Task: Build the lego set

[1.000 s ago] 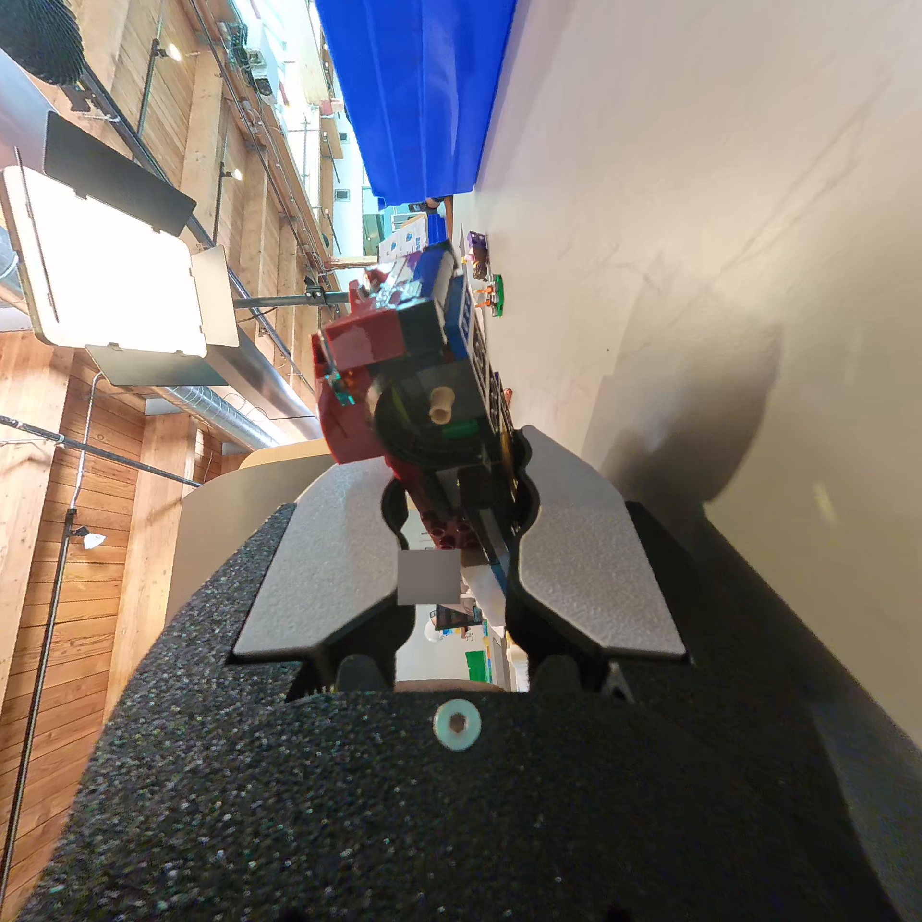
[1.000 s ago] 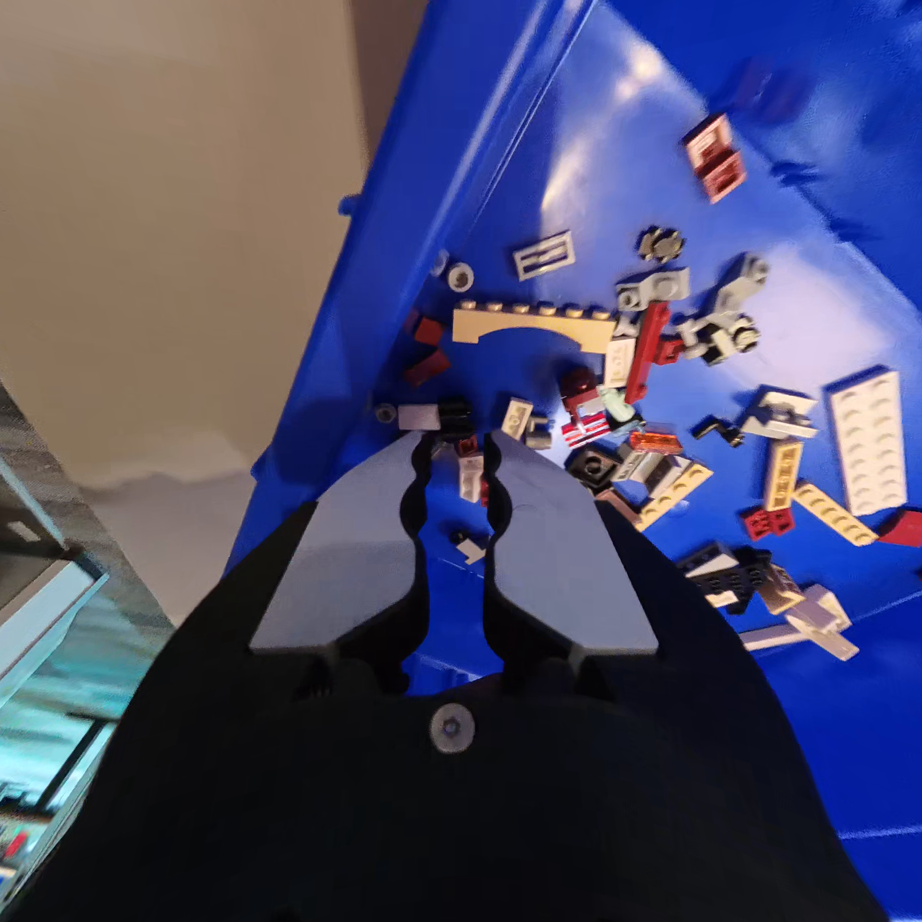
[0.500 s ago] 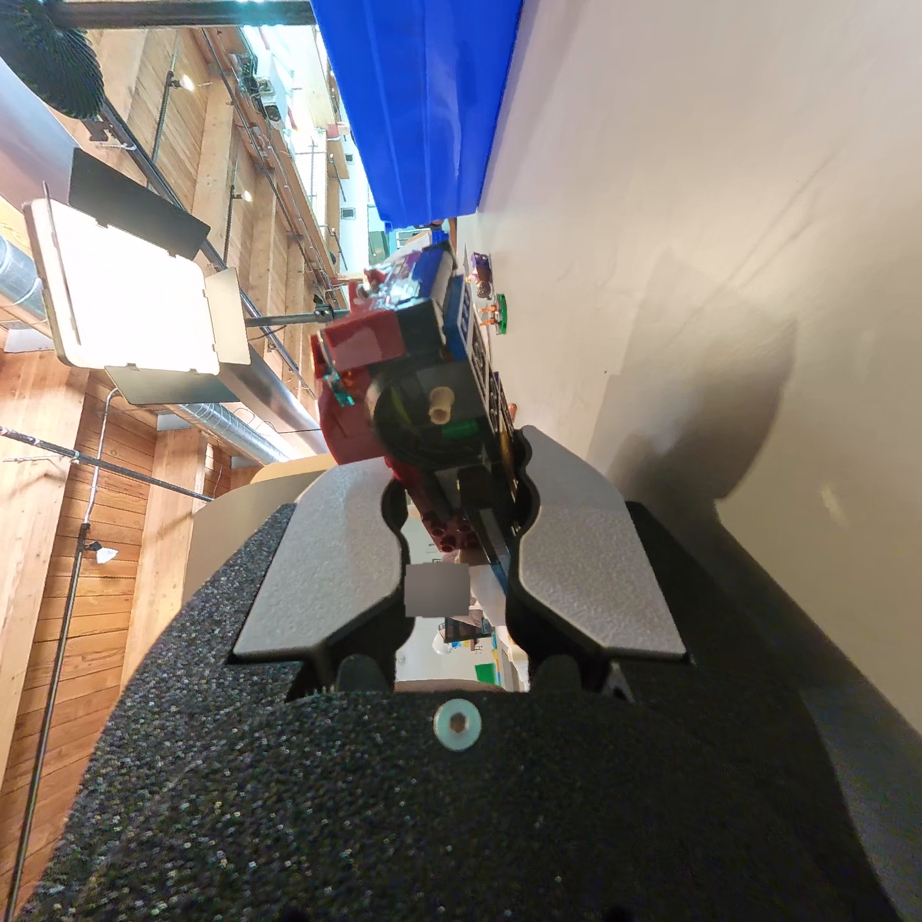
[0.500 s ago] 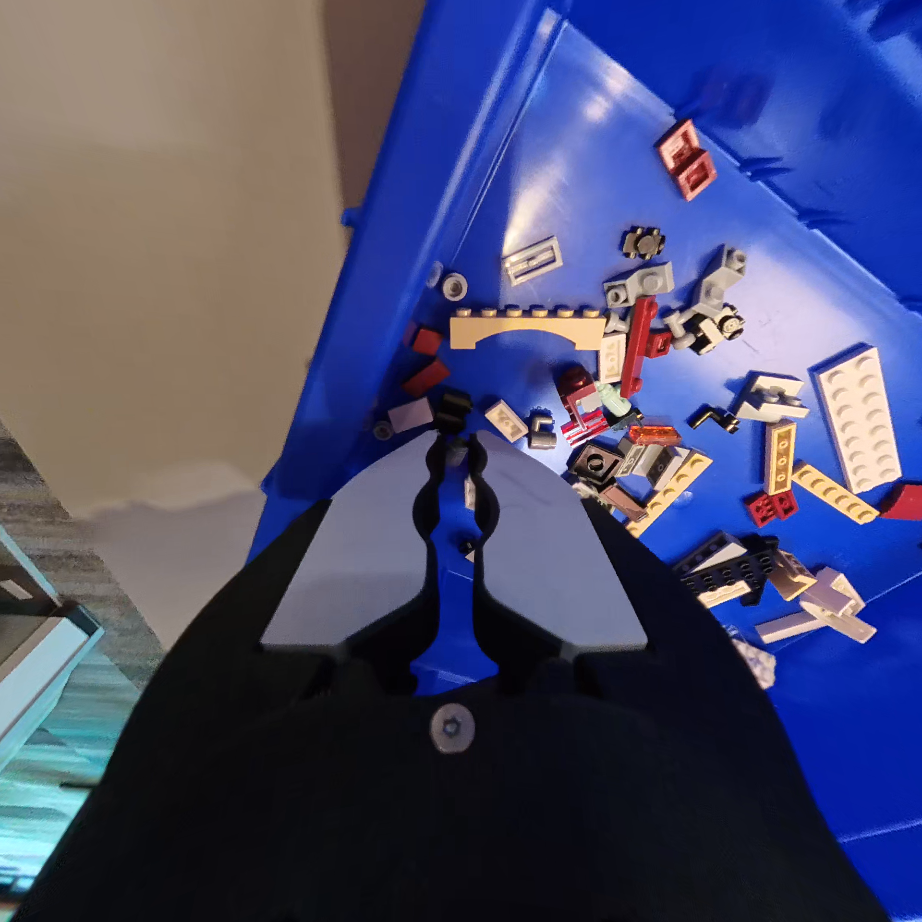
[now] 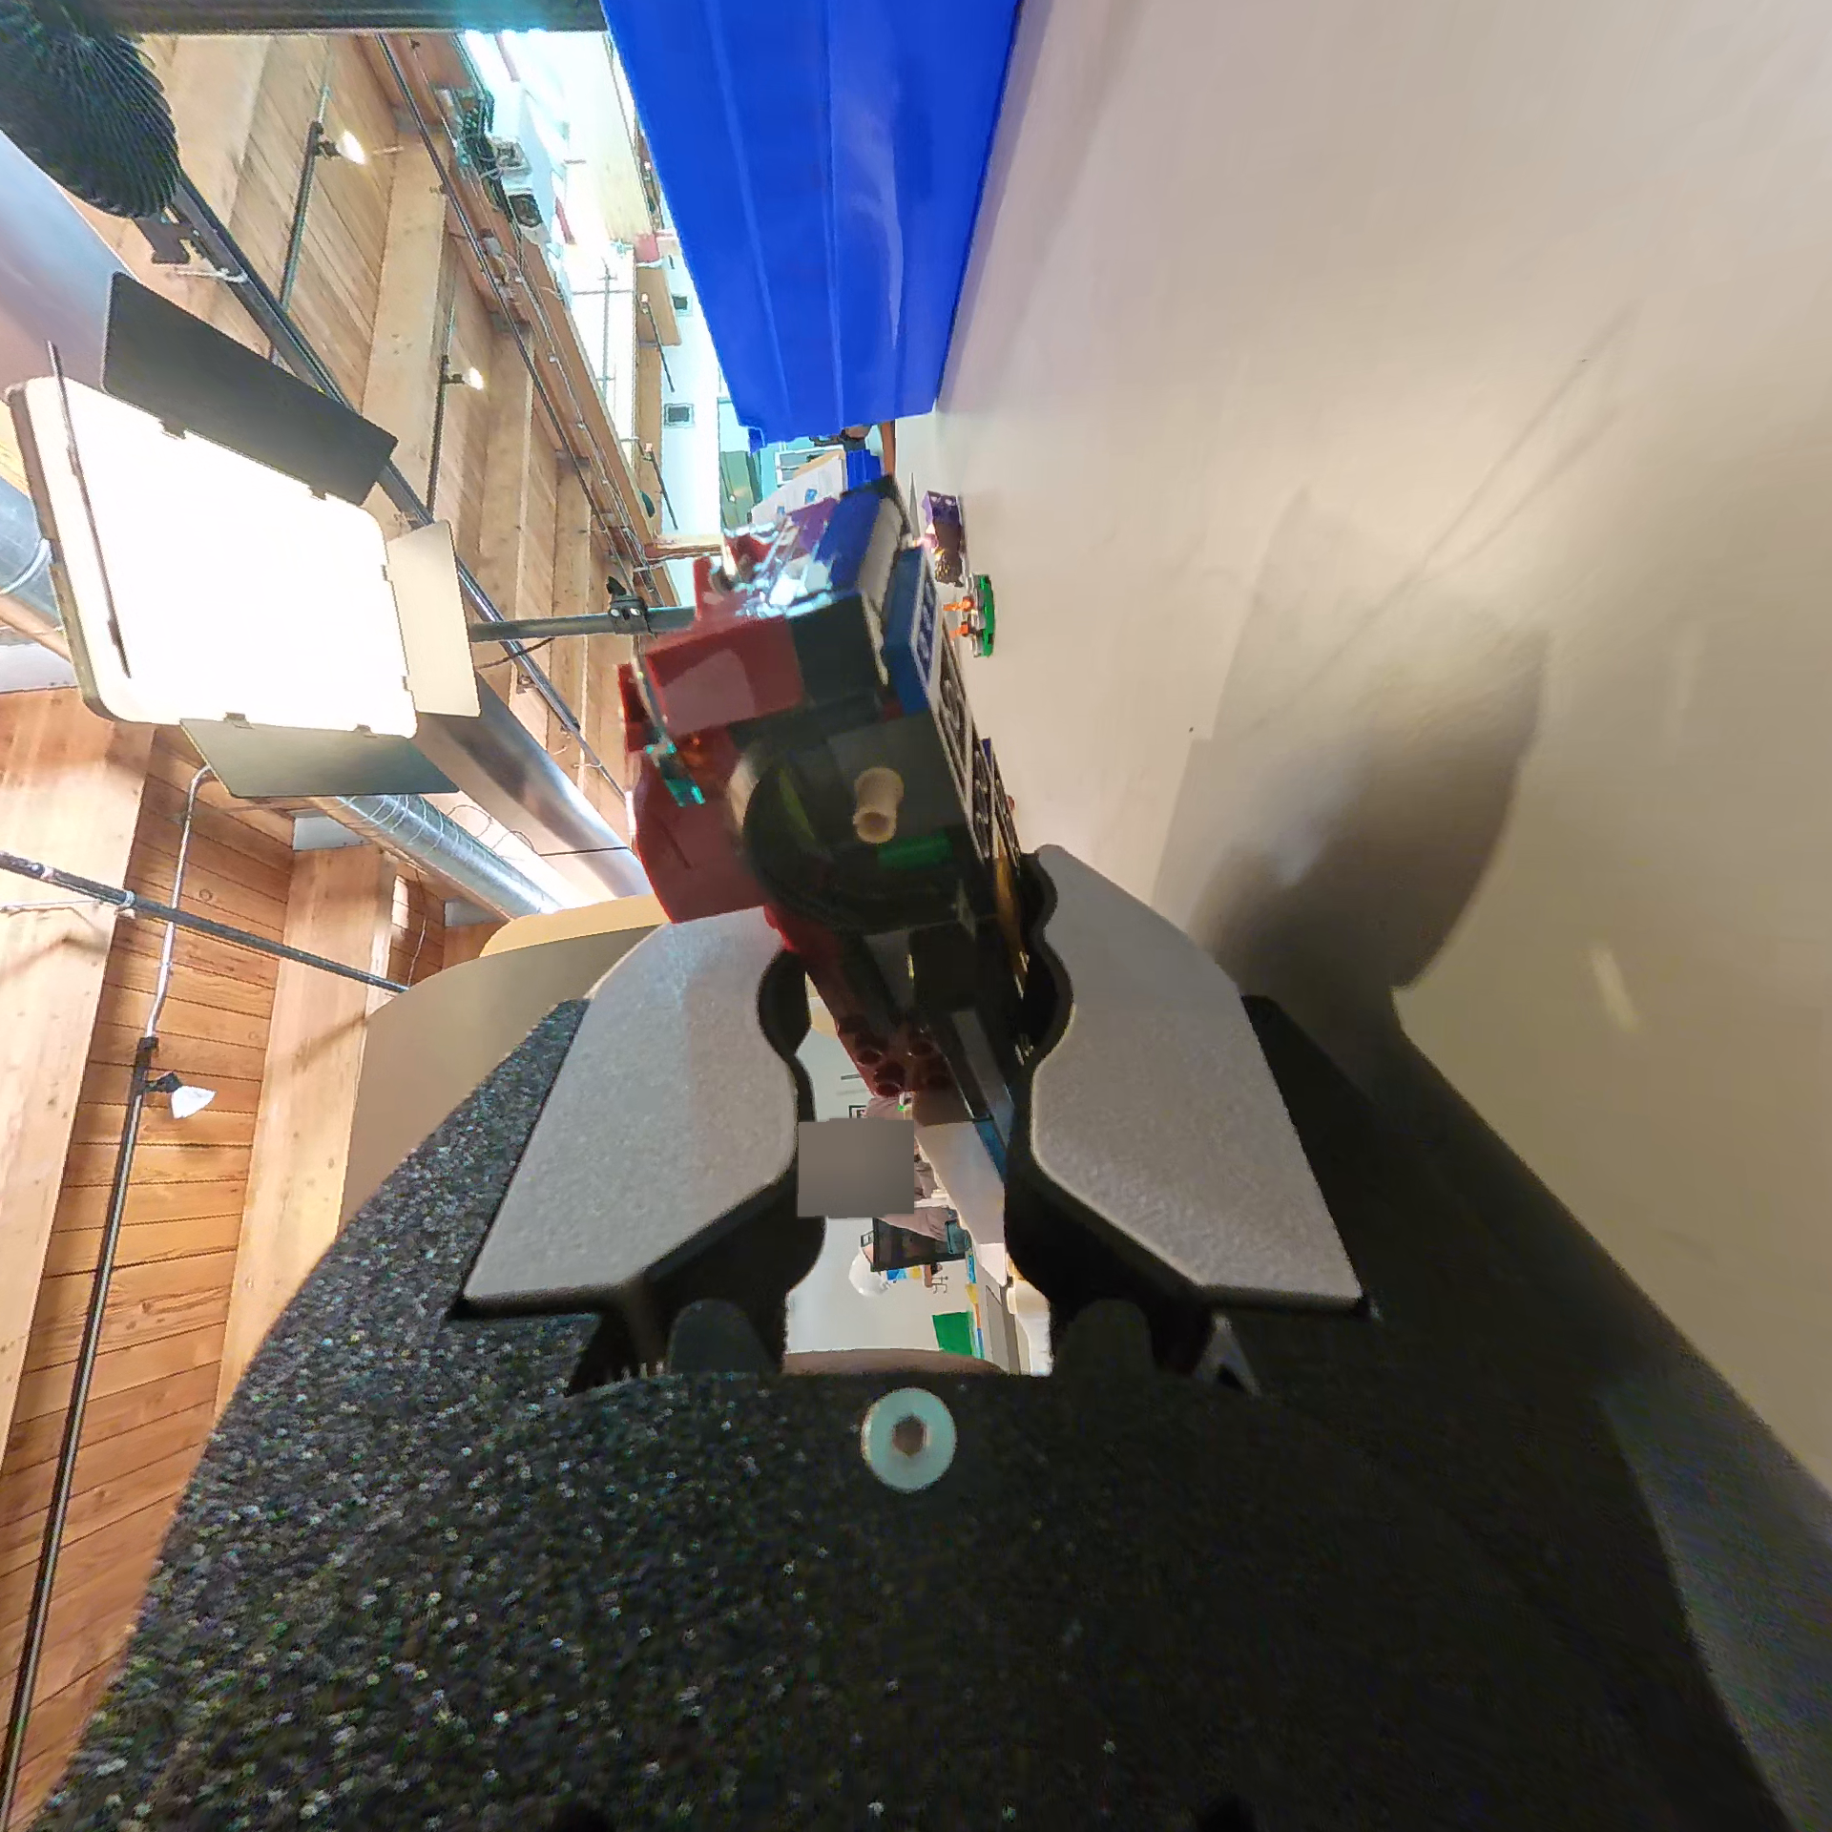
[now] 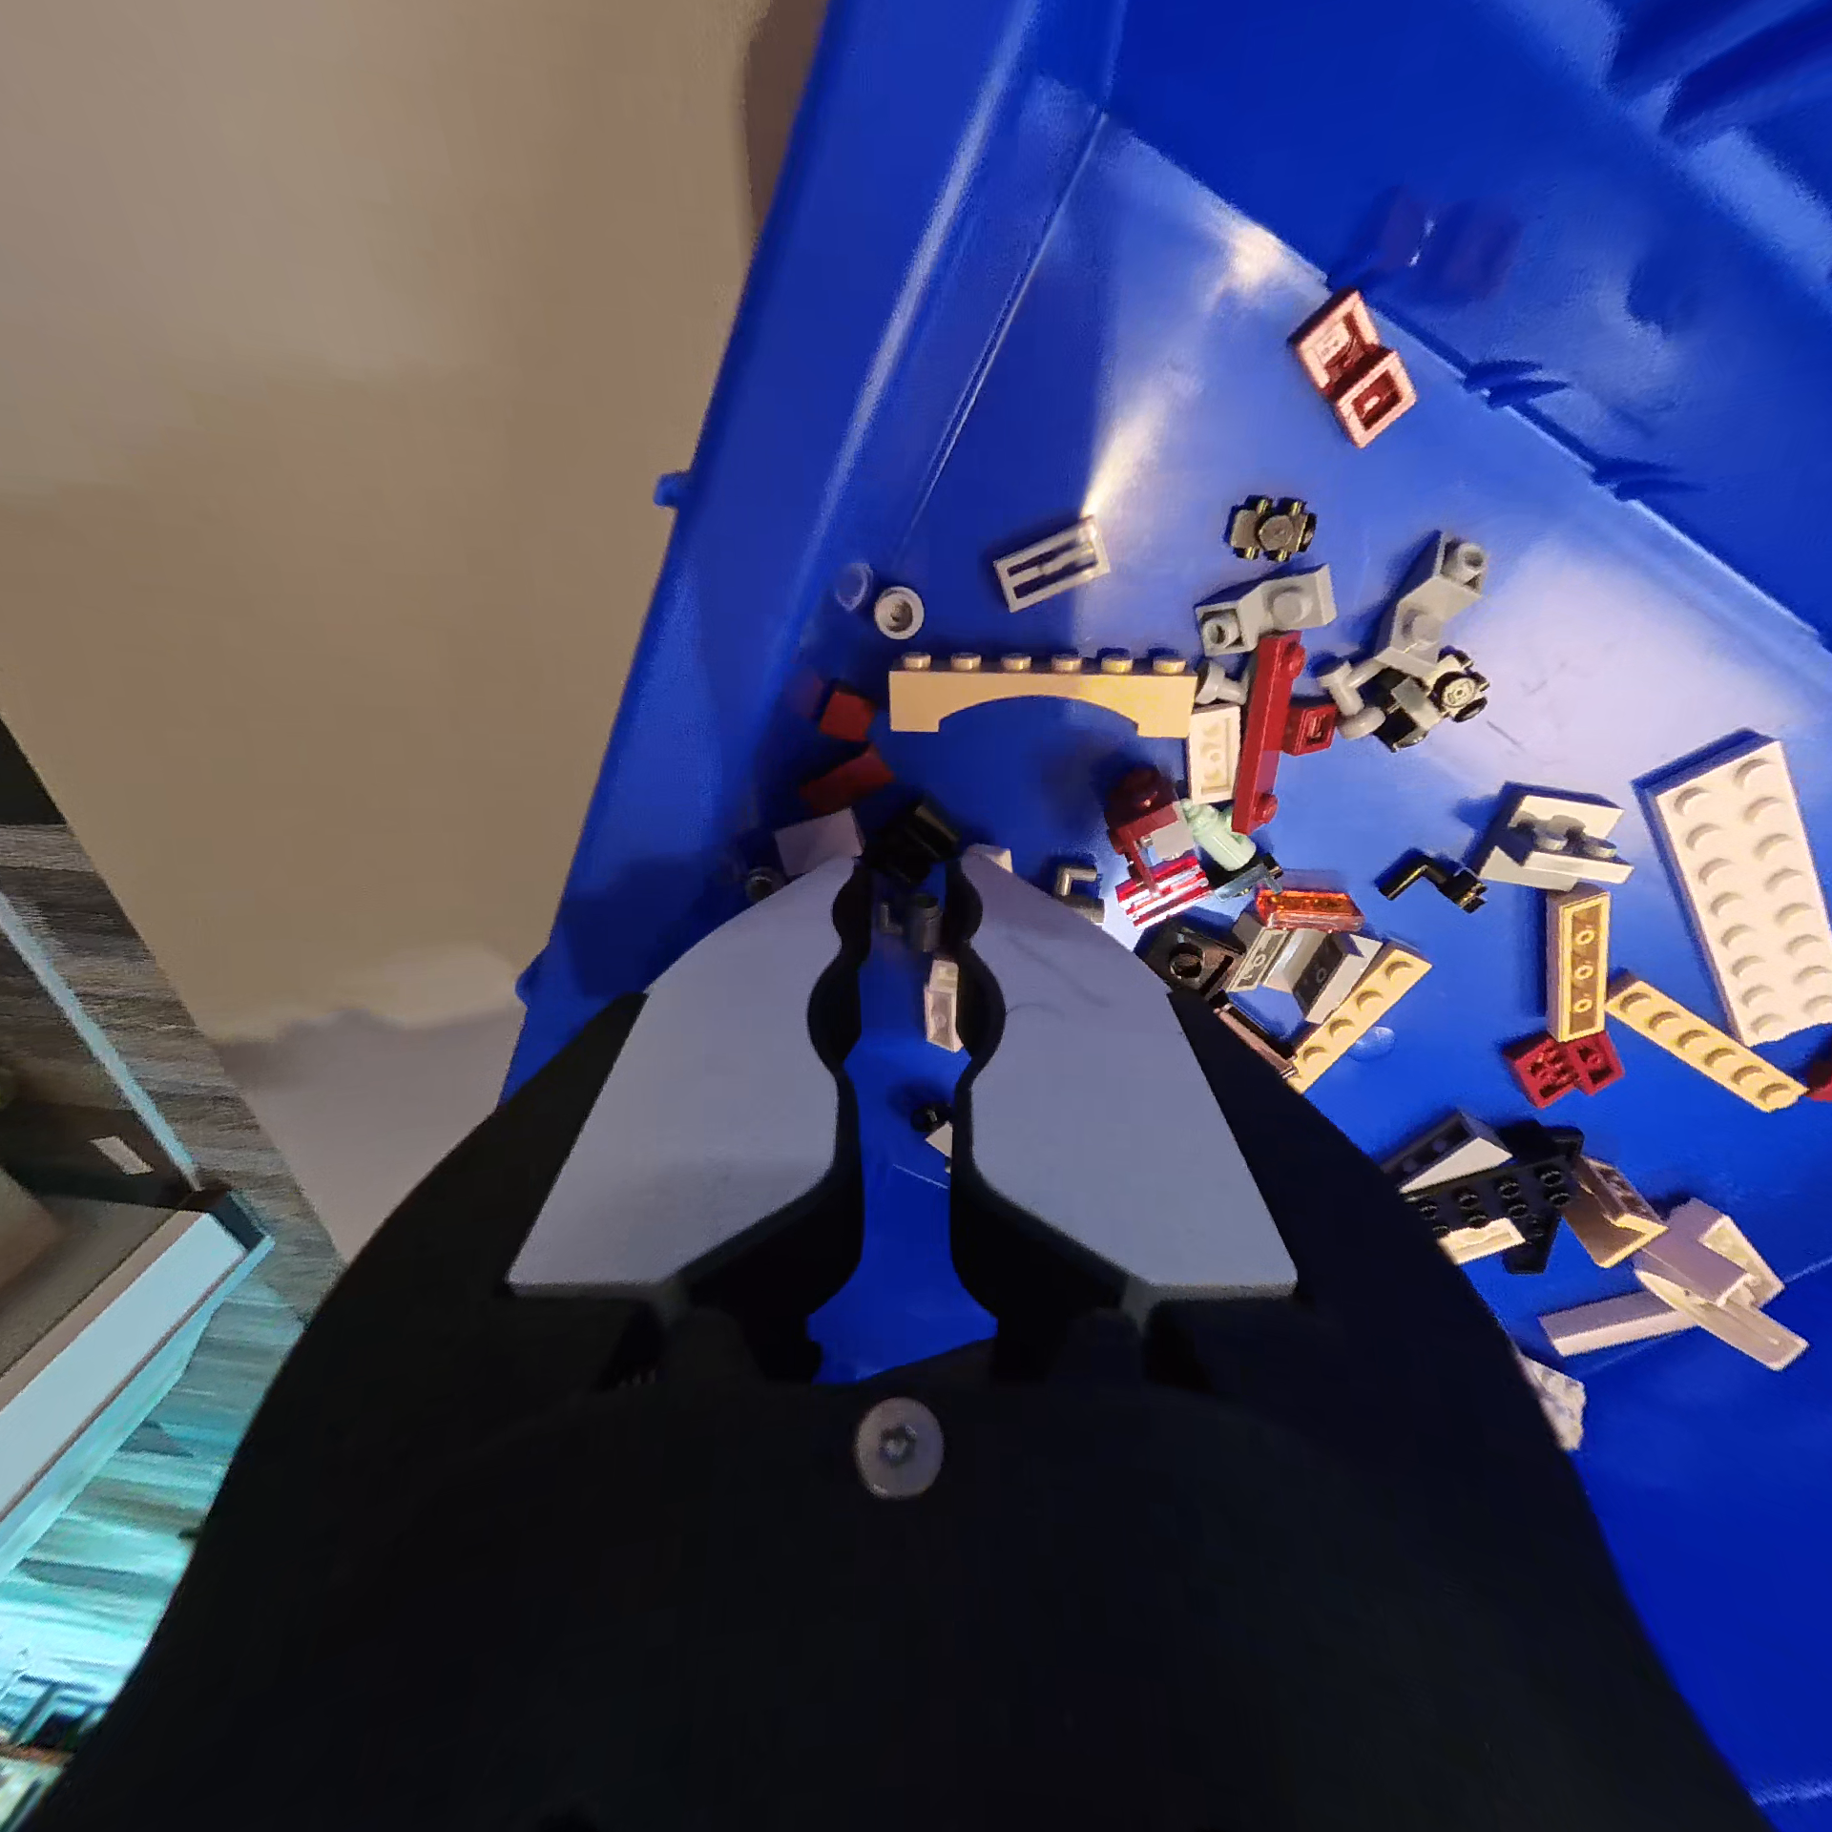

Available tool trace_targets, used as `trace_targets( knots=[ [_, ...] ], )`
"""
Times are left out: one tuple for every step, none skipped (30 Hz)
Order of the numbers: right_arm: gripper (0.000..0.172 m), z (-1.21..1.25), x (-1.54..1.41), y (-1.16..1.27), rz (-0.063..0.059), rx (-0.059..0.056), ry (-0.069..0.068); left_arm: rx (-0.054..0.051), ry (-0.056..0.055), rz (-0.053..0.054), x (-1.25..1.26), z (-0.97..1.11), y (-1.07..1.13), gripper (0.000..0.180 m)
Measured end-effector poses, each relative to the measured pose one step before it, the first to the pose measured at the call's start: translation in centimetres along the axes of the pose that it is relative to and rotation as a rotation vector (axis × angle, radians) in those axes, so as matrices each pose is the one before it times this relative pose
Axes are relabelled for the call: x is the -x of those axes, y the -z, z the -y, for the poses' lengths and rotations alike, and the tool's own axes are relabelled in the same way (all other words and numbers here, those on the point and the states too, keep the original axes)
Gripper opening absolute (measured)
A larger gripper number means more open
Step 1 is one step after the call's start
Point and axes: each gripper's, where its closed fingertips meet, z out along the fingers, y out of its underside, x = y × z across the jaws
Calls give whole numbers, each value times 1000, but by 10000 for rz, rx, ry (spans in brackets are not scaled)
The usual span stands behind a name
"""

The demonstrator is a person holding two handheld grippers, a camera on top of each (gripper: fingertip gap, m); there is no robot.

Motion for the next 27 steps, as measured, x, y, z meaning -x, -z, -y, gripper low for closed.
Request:
trace_targets(
  knots=[
    [15,6,-32,-4,64,-8,14,-1,13,-5,2,-16,-83,41],
    [16,25,-45,-12,46,-15,39,-3,3,-3,-21,0,46,40],
    [17,14,-35,-6,38,-19,36,-3,7,1,10,43,-13,40],
    [18,16,-45,-7,24,-21,25,-5,7,-4,15,65,-38,40],
    [19,13,-46,-5,15,-16,22,-9,12,3,25,99,-70,40],
    [20,32,-61,-4,14,-16,30,-3,18,3,63,125,-272,40],
    [21,67,-25,-1,22,-34,38,-7,1,6,9,41,-107,41],
    [21,95,-43,-5,3,-34,59,-6,0,0,19,40,-177,40],
    [20,128,-197,34,-112,-50,69,0,-2,2,-17,76,-263,40],
    [17,165,-391,46,-252,-72,37,4,-5,-4,-48,100,-197,41],
    [18,46,-358,7,-227,2,31,8,1,-7,-23,67,-233,40],
    [17,-33,-89,-7,-47,32,30,3,4,6,-17,27,-161,40],
    [18,-15,83,19,58,-2,1,8,8,2,17,27,-276,40],
    [19,-23,62,7,42,-6,-8,10,10,3,-9,-2,-224,40],
    [20,0,66,1,35,-28,-7,9,7,0,-3,25,-299,40],
    [22,54,44,-3,25,-47,-8,13,2,-4,-21,67,-221,40],
    [23,100,-11,-24,-34,-55,15,7,2,0,-19,27,-208,40],
    [23,90,-88,-55,-96,-24,46,0,-1,-2,-13,26,-170,40],
    [25,52,-62,-95,-88,22,34,1,3,-3,18,26,69,40],
    [25,35,-44,-111,-58,37,-2,5,5,1,-55,41,-255,40],
    [24,64,-61,-57,-79,14,9,7,1,0,46,22,-151,40],
    [22,19,-125,-15,-119,29,45,-2,-5,1,41,15,-53,40],
    [18,-62,-97,-17,-120,80,70,-5,-4,-2,21,24,-107,40],
    [17,-82,-34,28,-106,101,97,-1,-14,6,39,23,0,40],
    [17,-72,-36,70,-137,101,100,-6,-14,5,29,25,-14,40],
    [17,-67,-61,182,-182,97,71,-9,-14,8,-4,16,36,41],
    [17,-37,-141,333,-244,77,32,-12,-25,12,31,-1,2,41]
  ],
)
